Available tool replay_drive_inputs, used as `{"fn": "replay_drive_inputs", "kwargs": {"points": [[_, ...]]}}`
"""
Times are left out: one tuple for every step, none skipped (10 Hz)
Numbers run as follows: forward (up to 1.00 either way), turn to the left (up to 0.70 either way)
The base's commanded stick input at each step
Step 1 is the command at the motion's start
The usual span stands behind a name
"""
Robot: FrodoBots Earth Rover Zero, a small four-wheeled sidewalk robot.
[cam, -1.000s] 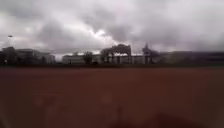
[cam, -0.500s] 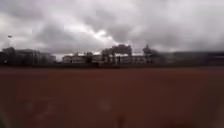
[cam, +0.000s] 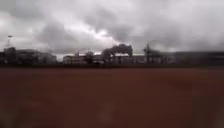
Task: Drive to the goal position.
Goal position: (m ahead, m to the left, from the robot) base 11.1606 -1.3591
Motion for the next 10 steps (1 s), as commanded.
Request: {"fn": "replay_drive_inputs", "kwargs": {"points": [[0.70,0.00],[0.70,0.00],[0.70,0.00],[0.70,0.00],[0.70,0.00],[0.70,0.00],[0.70,0.00],[0.70,0.00],[0.70,0.00],[0.70,0.00]]}}
